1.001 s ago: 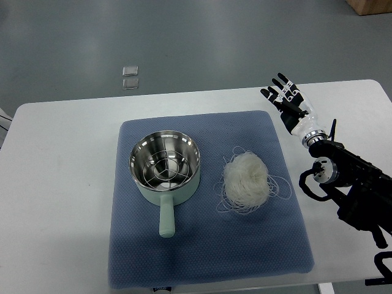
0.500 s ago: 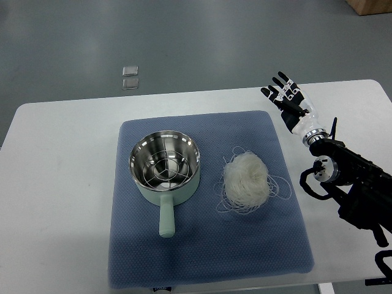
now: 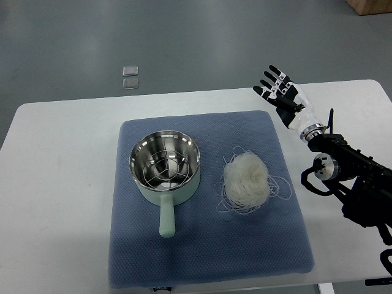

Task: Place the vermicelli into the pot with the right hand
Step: 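Rotate the right hand palm-down and move it over the vermicelli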

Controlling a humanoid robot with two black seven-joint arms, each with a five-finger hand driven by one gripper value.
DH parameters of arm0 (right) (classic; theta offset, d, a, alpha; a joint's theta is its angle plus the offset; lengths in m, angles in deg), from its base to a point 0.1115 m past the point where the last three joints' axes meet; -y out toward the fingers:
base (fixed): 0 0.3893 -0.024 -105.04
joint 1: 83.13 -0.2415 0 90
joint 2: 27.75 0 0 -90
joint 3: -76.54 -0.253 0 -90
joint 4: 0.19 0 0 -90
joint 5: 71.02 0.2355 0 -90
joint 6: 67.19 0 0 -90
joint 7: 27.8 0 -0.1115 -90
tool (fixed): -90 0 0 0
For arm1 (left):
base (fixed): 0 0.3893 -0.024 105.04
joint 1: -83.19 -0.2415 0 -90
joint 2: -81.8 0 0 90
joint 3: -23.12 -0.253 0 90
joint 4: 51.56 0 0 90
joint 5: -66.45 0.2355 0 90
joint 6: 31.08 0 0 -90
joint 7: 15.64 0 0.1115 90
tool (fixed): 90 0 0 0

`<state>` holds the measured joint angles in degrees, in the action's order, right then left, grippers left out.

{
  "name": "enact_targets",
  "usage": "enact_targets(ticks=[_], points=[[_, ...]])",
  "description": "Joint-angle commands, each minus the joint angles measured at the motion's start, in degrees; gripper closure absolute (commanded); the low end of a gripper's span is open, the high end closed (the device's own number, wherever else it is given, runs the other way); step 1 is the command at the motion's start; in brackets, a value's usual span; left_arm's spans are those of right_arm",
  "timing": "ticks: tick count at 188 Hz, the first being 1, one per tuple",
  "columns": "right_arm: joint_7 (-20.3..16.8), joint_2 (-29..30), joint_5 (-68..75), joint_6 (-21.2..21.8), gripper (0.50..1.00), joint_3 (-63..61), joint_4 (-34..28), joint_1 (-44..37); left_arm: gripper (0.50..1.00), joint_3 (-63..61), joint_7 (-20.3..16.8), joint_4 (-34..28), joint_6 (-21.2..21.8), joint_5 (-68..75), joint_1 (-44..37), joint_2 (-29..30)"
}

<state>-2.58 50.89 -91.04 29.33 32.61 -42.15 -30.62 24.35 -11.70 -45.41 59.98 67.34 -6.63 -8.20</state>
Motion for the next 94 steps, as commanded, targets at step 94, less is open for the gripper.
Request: enact_targets(ticks=[94], points=[[2.1, -23.3, -47.0, 13.3, 0.585, 4.6, -16.6, -5.2, 0.5, 0.0, 0.0, 0.0, 0.0, 0.0, 0.1, 0.0]])
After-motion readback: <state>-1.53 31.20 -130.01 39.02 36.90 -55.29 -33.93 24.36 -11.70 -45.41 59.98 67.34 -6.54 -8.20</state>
